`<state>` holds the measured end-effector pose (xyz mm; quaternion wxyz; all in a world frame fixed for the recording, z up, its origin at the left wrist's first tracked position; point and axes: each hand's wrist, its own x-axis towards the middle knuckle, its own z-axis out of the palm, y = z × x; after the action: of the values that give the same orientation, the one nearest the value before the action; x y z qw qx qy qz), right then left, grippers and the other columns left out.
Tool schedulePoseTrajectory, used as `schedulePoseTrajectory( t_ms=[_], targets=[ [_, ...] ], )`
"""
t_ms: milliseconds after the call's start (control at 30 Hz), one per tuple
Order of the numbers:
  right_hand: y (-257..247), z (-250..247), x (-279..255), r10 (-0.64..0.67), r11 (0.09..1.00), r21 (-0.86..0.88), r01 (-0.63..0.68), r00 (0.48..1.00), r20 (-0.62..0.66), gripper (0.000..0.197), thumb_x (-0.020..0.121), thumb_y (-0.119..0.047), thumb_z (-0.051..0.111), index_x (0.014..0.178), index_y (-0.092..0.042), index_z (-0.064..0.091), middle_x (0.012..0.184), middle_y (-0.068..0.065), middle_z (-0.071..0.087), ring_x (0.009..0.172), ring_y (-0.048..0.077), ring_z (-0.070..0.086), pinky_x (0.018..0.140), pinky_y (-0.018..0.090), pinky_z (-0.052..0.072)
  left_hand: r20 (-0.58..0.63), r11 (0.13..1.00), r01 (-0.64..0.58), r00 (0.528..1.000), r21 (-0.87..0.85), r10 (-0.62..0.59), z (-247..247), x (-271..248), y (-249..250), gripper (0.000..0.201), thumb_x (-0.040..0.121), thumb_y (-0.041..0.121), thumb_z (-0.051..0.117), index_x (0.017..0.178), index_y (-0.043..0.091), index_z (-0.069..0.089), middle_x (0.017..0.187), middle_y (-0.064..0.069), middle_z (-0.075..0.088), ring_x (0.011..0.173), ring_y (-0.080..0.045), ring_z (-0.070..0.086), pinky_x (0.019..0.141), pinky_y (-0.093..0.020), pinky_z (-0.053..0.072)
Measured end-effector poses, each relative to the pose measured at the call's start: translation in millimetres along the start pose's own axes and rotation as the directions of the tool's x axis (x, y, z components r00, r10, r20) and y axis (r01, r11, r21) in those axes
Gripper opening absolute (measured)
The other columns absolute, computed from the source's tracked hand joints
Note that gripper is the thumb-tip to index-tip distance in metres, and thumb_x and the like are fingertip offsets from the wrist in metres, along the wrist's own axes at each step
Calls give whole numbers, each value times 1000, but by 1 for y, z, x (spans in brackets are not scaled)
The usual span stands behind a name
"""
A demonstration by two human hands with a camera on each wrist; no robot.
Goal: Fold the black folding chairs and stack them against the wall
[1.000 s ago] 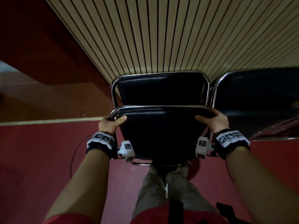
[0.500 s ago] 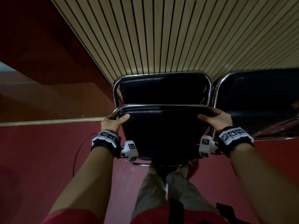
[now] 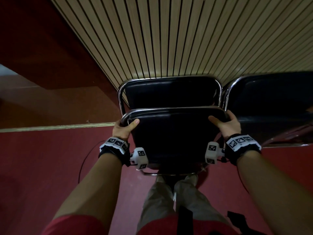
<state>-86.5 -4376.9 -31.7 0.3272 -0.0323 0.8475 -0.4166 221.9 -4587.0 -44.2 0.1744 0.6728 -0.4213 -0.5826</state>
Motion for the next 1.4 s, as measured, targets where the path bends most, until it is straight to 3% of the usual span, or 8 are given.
schedulePoseTrajectory(
  t_ms=[167,300,567,700,900,1100,1233,1400],
  targets=[
    [27,13,-8,145,989,-35,-146,989,-24,125,49,-74,77,152,-24,26,149,8,46,131,32,48,108,44,41,34,932,209,978,-295,-208,1,-1,-31,93,68,67,78,146,27,48,138,1,58,132,-24,51,114,-48,35],
    [59,20,-12,313,948,-47,-315,949,-48,96,70,-41,84,145,-7,35,130,14,58,117,36,58,101,45,48,-75,946,319,943,-67,-323,0,4,-63,53,100,43,49,141,9,54,140,-19,56,126,-38,56,106,-51,46],
    [112,28,1,515,854,-206,-477,831,210,30,91,-25,64,105,2,66,102,20,69,103,39,65,100,49,50,40,880,426,896,210,-443,5,1,-112,37,95,18,63,129,2,62,108,-15,67,107,-31,65,100,-43,51],
    [78,28,-15,512,859,-129,-496,836,195,26,93,-10,60,110,10,62,86,18,63,88,35,62,80,28,56,119,905,424,899,9,-422,22,-44,-70,45,101,10,49,144,-3,45,141,-23,52,124,-38,56,65,-30,48],
    [62,32,-14,487,840,127,-527,837,251,25,93,-9,57,113,6,60,91,17,63,85,35,62,83,44,53,54,880,443,896,-174,-441,41,-47,-51,26,103,10,38,79,9,48,77,-10,52,67,-20,47,58,-29,40],
    [57,24,-25,475,826,199,-527,841,259,11,94,-13,57,92,-2,61,61,11,67,52,25,65,50,29,53,133,878,454,890,-150,-437,42,-71,-37,25,92,21,49,91,1,66,64,-15,67,68,-32,61,72,-36,50],
    [35,14,-37,404,868,195,-456,878,256,12,88,-14,63,93,-2,63,80,16,68,73,33,66,81,44,55,140,911,404,910,-88,-390,40,-85,-5,24,94,28,55,88,7,62,50,-10,62,56,-28,61,51,-29,48],
    [12,0,-45,295,890,272,-367,916,270,14,83,-23,65,88,-10,64,93,13,68,88,33,66,88,50,55,95,982,185,978,33,-188,53,-9,3,76,43,42,74,112,9,71,112,-15,72,100,-35,69,97,-50,54]
  ],
)
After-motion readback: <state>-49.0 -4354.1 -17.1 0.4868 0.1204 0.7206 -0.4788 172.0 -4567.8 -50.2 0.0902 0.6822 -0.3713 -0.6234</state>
